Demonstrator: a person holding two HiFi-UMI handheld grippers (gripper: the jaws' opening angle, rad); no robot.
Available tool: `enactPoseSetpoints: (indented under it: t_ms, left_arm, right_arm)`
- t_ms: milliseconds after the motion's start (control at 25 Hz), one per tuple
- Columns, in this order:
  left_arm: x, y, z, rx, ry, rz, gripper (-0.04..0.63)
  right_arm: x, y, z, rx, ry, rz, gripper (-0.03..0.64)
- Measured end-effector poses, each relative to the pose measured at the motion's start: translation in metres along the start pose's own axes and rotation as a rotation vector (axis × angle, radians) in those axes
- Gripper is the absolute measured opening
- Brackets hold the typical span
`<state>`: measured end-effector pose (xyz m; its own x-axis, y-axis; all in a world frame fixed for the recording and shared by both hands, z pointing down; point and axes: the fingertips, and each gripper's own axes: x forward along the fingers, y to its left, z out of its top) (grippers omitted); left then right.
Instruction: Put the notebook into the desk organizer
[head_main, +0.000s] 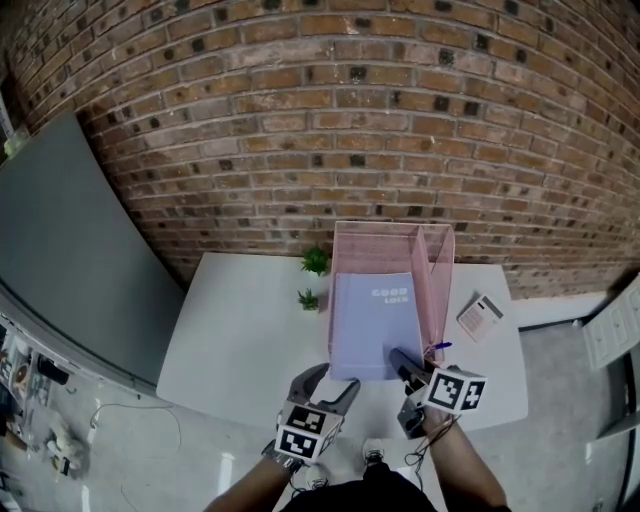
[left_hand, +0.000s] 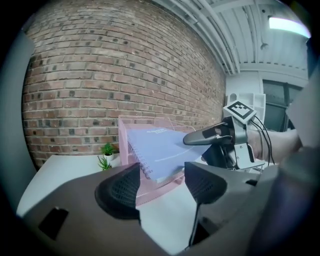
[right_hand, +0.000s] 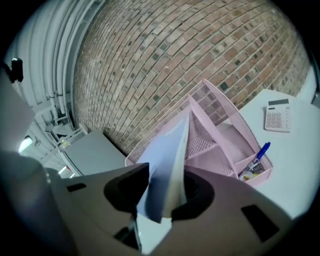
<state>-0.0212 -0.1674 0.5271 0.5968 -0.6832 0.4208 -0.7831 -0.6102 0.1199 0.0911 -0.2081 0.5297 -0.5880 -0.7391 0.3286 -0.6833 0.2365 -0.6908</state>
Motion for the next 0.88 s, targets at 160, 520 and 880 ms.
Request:
enactPoseSetpoints:
  t_ms: [160, 520, 880]
  left_arm:
    - [0.003, 0.001, 0.003, -0.004, -0.009, 0.016, 0.278]
    - [0.013, 0.002, 0.006, -0.023, -0.014, 0.022, 0.278]
    - [0.021, 0.006, 0.014, -0.049, -0.031, 0.044, 0.278]
  right_arm:
    - [0.0, 0.005, -0.009, -0.19, 0.064, -0.007, 0.249]
    - [-0.012, 0.006, -0.019, -0.363, 0.07, -0.015, 0.299]
    - [-0.032, -0.005, -0.019, -0.415, 0.068, -0.056, 0.327]
